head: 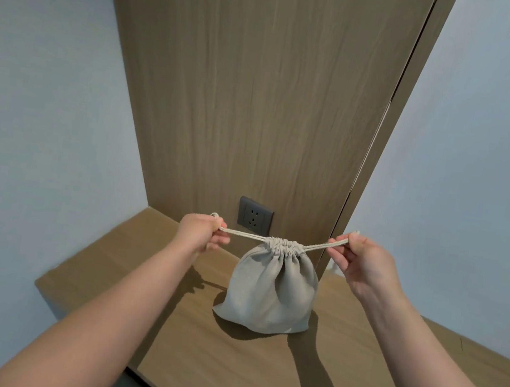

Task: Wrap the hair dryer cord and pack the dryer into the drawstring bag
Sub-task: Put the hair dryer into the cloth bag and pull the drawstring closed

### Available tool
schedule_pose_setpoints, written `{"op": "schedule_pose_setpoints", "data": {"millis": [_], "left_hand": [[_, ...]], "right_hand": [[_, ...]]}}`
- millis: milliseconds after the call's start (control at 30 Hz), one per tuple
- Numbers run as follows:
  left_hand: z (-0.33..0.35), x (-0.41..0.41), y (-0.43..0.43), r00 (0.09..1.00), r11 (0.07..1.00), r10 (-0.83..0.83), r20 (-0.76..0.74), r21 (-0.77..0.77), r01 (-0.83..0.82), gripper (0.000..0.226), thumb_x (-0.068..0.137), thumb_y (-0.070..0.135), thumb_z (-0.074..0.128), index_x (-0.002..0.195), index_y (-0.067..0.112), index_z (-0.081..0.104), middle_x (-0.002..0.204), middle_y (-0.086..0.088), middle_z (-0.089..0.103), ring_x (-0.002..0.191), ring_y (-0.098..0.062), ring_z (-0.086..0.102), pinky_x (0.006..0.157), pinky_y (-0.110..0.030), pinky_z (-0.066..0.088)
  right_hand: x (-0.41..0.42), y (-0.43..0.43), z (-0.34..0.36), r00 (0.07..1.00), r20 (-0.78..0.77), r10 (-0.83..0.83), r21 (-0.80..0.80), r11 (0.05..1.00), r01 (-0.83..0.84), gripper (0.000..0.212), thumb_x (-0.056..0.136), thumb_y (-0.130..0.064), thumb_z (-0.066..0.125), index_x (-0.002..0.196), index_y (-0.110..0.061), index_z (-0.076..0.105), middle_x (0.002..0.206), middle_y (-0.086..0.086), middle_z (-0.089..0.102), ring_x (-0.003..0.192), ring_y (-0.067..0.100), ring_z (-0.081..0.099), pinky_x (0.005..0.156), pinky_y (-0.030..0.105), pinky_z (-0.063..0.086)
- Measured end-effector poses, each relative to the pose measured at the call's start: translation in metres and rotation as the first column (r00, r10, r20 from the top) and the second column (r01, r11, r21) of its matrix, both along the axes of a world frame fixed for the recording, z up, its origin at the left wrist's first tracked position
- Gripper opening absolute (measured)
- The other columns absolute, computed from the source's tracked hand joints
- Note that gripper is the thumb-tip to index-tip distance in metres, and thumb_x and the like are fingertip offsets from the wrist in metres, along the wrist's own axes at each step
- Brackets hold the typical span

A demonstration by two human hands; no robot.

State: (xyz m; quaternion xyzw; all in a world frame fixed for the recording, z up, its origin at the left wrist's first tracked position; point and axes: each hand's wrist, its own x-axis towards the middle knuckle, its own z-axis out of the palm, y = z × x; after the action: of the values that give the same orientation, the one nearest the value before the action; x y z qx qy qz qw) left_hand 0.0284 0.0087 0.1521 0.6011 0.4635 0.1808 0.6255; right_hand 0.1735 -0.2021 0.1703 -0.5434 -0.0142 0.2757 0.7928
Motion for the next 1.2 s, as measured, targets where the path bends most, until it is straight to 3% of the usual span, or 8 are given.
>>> {"op": "schedule_pose_setpoints", "data": {"millis": [100, 267, 467, 533, 633, 800, 1033, 1200], "left_hand": [[-0.007, -0.005, 0.0, 0.743, 0.63, -0.032, -0.669, 0.564, 0.534, 0.031, 0.095, 0.032, 0.054, 0.078, 0.009, 0.066, 0.074, -0.004, 0.063, 0.066, -0.019, 0.058, 0.06, -0.03, 0.043], [0.002, 0.012, -0.035, 0.862, 0.282, -0.219, -0.457, 0.816, 0.504, 0.045, 0.093, 0.047, 0.05, 0.125, 0.017, 0.056, 0.126, -0.001, 0.056, 0.117, -0.018, 0.048, 0.095, -0.033, 0.041], [-0.015, 0.02, -0.049, 0.712, 0.378, -0.461, -0.53, 0.609, 0.698, 0.031, 0.085, 0.042, 0.066, 0.105, 0.019, 0.061, 0.1, -0.001, 0.066, 0.092, -0.021, 0.058, 0.071, -0.033, 0.044], [-0.017, 0.018, -0.047, 0.731, 0.42, -0.493, -0.473, 0.606, 0.675, 0.021, 0.084, 0.036, 0.068, 0.09, 0.017, 0.062, 0.083, 0.002, 0.064, 0.081, -0.019, 0.057, 0.065, -0.033, 0.041], [-0.017, 0.015, -0.043, 0.752, 0.485, -0.531, -0.391, 0.587, 0.648, 0.015, 0.084, 0.031, 0.069, 0.08, 0.021, 0.059, 0.073, 0.008, 0.058, 0.072, -0.012, 0.053, 0.058, -0.028, 0.037], [-0.025, 0.013, -0.037, 0.787, 0.554, -0.534, -0.31, 0.575, 0.602, 0.014, 0.088, 0.027, 0.064, 0.084, 0.015, 0.058, 0.086, 0.0, 0.056, 0.078, -0.015, 0.051, 0.067, -0.029, 0.037], [-0.032, -0.002, -0.022, 0.901, 0.772, -0.427, -0.077, 0.487, 0.408, 0.026, 0.091, 0.018, 0.06, 0.067, 0.017, 0.051, 0.067, 0.004, 0.049, 0.062, -0.005, 0.043, 0.056, -0.017, 0.033], [-0.038, -0.023, 0.017, 0.929, 0.847, -0.369, -0.027, 0.402, 0.348, 0.028, 0.088, 0.022, 0.065, 0.115, 0.018, 0.057, 0.103, 0.008, 0.059, 0.095, -0.007, 0.054, 0.075, -0.019, 0.042]], "right_hand": [[-0.002, 0.003, 0.01, 0.993, 0.086, 0.085, 0.004, 0.996, -0.086, 0.025, 0.096, -0.001, 0.042, 0.075, 0.002, 0.055, 0.07, 0.014, 0.06, 0.055, 0.014, 0.069, 0.059, 0.028, 0.06], [-0.005, 0.014, 0.017, 0.971, 0.17, 0.171, -0.059, 0.985, -0.163, 0.027, 0.096, -0.003, 0.045, 0.071, 0.0, 0.056, 0.062, 0.01, 0.065, 0.06, 0.016, 0.071, 0.051, 0.024, 0.059], [-0.001, 0.018, 0.017, 0.954, 0.186, 0.236, -0.217, 0.957, -0.195, 0.028, 0.096, -0.01, 0.049, 0.071, 0.0, 0.058, 0.066, 0.016, 0.063, 0.054, 0.019, 0.068, 0.053, 0.026, 0.06], [0.012, 0.013, 0.01, 0.774, 0.482, 0.41, -0.691, 0.721, 0.048, 0.041, 0.095, -0.025, 0.052, 0.062, -0.002, 0.057, 0.061, 0.016, 0.061, 0.053, 0.028, 0.063, 0.058, 0.035, 0.058], [0.021, 0.004, 0.0, 0.431, 0.64, 0.636, -0.763, 0.463, 0.45, 0.041, 0.096, -0.041, 0.045, 0.074, -0.008, 0.058, 0.068, 0.004, 0.061, 0.071, 0.031, 0.059, 0.062, 0.032, 0.045], [-0.009, 0.004, -0.032, 0.313, 0.272, 0.91, -0.877, 0.369, -0.309, 0.065, 0.082, -0.058, 0.053, 0.137, -0.025, 0.036, 0.129, -0.013, 0.049, 0.116, 0.009, 0.051, 0.095, 0.026, 0.043], [-0.019, 0.06, -0.056, 0.454, 0.577, 0.679, -0.752, 0.658, -0.028, 0.013, 0.088, -0.017, 0.06, 0.086, -0.012, 0.071, 0.084, 0.001, 0.071, 0.08, 0.019, 0.062, 0.071, 0.037, 0.05], [-0.031, 0.12, -0.047, 0.594, 0.502, 0.628, -0.68, 0.711, -0.177, 0.031, 0.086, -0.013, 0.064, 0.055, -0.017, 0.061, 0.054, -0.003, 0.052, 0.056, 0.007, 0.041, 0.054, 0.028, 0.032]]}}
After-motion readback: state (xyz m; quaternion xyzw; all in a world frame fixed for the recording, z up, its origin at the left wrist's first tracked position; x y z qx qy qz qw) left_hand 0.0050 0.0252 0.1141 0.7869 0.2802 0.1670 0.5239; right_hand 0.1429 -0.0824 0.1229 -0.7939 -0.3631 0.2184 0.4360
